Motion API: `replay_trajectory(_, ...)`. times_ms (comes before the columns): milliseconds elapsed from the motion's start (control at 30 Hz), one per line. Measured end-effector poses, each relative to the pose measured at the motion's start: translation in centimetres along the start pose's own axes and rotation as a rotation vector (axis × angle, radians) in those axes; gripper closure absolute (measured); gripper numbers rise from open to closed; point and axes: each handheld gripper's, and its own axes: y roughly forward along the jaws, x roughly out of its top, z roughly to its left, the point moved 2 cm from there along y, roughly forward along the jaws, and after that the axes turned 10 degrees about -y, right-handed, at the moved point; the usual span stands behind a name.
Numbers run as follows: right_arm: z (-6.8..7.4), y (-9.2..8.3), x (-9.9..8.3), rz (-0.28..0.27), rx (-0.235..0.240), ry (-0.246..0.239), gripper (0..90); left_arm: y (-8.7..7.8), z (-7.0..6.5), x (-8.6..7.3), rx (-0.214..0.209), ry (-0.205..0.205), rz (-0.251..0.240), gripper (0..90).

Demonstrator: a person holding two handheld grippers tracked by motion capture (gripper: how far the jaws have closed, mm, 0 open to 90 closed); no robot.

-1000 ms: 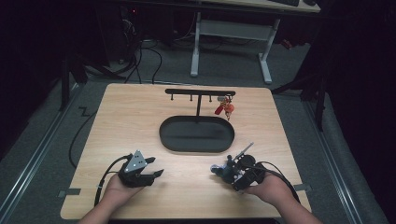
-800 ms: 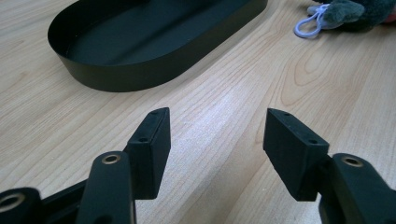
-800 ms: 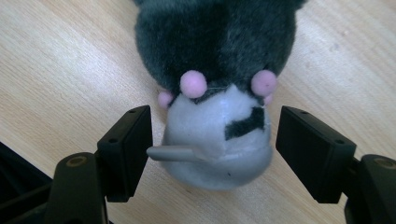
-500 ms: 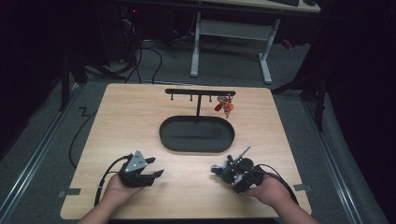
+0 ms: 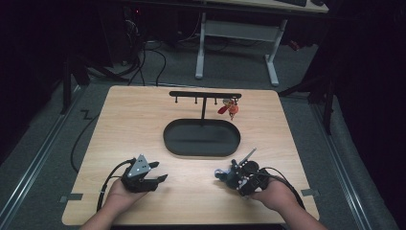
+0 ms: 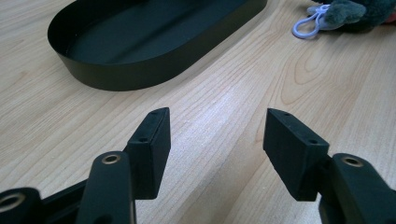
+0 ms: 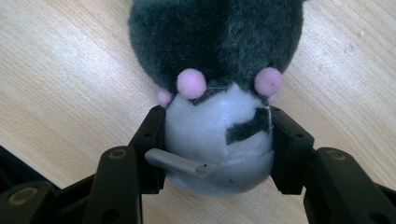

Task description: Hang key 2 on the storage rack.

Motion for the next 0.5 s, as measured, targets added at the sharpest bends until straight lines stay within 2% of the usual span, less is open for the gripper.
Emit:
replay_trajectory(233,-0.4,-1.1,0.2,-0.008,0.014,0.007,48.0,-0.1,0.1,0.0,0.004,-0.002,-0.004,41.8)
replay_trajectory(300,-0.4,-1.4,0.2,-0.007,0.022,0.029,48.0,-0.1,0.1,0.0,0.003,-0.001,-0.003,41.8)
replay_trajectory(333,-0.8,-1.5,0.2,-0.017,0.019,-0.003,48.0,-0.1,0.0,0.0,0.002,-0.001,-0.002,41.8)
replay_trajectory(367,-0.8,-1.6,0.2,-0.018,0.02,0.007,48.0,0.0,0.0,0.0,0.002,-0.001,-0.001,41.8)
replay_trajectory(400,-0.6,-1.8,0.2,-0.005,0.026,0.045,48.0,0.0,0.0,0.0,0.002,-0.002,-0.001,41.8)
replay_trajectory(500,-0.8,-2.1,0.3,-0.01,0.023,0.031,48.0,0.0,0.0,0.0,0.001,-0.002,-0.001,41.8)
